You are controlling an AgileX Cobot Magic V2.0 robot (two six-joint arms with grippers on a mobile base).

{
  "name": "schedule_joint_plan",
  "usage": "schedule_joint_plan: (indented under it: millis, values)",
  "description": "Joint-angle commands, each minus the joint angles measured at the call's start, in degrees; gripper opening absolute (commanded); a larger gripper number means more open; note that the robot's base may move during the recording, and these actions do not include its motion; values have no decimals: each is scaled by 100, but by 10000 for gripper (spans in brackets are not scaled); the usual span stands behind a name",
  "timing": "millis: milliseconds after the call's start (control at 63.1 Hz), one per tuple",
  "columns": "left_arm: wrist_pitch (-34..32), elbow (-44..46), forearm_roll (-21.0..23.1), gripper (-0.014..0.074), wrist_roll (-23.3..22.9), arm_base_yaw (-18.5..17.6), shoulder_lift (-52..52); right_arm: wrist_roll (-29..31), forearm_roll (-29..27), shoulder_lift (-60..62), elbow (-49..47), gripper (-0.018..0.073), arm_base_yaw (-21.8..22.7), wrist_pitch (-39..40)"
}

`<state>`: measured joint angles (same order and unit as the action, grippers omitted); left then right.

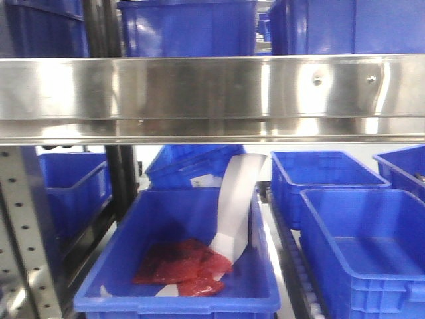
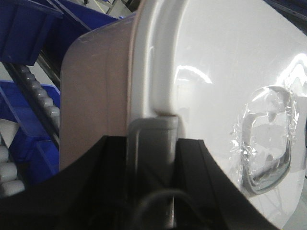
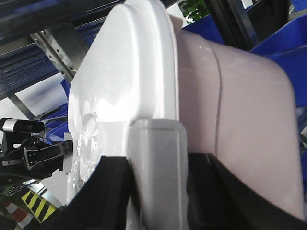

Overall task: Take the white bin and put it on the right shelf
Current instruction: 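Raise the held bin above the steel shelf edge with both grippers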

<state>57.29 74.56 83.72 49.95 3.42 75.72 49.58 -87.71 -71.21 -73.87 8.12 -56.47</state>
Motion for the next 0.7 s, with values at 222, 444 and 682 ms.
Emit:
schedule_joint_plan:
  millis: [222,444,682]
  values:
    - [1725,198,500,-126,272,-342,-242,25,-717,224,-240,132,-249,-1616]
    - [1725,198,500,-126,272,-342,-242,25,-717,224,-240,132,-249,-1616]
    - [1725,198,500,-126,272,-342,-242,25,-717,224,-240,132,-249,-1616]
